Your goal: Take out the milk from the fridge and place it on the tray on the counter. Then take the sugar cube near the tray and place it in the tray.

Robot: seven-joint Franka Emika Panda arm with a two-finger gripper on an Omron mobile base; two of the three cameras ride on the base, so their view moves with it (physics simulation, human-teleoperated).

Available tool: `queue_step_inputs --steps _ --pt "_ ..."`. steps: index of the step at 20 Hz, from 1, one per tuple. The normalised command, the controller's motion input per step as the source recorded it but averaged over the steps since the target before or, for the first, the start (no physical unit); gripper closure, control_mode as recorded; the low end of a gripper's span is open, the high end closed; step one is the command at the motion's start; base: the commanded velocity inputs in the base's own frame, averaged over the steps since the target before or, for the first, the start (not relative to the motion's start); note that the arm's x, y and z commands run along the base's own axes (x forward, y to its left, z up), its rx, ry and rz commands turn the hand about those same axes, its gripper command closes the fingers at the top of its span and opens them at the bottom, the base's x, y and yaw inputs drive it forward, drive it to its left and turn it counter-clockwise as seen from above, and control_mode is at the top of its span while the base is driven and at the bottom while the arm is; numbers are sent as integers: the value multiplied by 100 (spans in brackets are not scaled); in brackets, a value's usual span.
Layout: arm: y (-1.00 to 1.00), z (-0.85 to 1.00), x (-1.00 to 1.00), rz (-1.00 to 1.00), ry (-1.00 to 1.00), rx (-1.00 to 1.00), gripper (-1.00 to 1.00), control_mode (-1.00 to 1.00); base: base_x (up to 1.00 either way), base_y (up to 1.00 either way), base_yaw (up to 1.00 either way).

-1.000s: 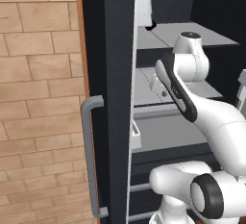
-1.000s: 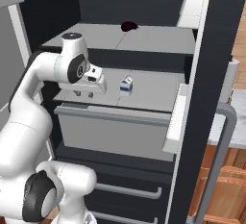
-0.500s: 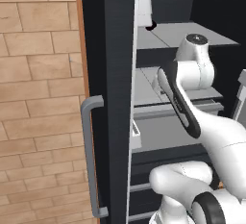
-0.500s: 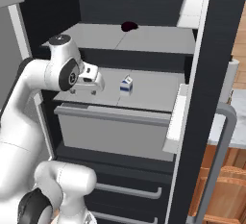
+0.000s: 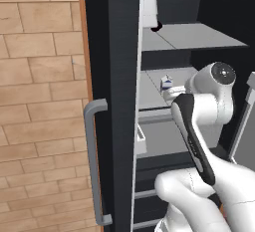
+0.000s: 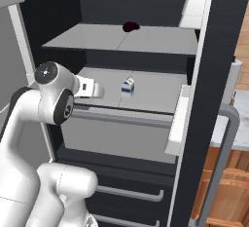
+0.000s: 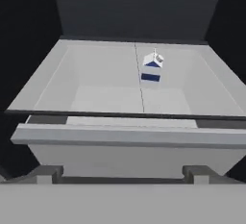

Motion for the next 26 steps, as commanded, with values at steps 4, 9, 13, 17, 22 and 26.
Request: queue_step_inputs --steps 4,9,13,17,22,26 --pt "-19 5 0 -3 -15 0 -100 -100 0 0 0" --pt "-20 7 0 -3 -6 3 -100 -100 0 0 0" --pt "-25 6 1 -5 0 6 -100 -100 0 0 0" --pt "-20 12 16 0 0 0 -100 -100 0 0 0" --pt "-13 19 28 0 0 0 -100 -100 0 0 0" --pt "0 18 15 -3 0 0 -100 -100 0 0 0"
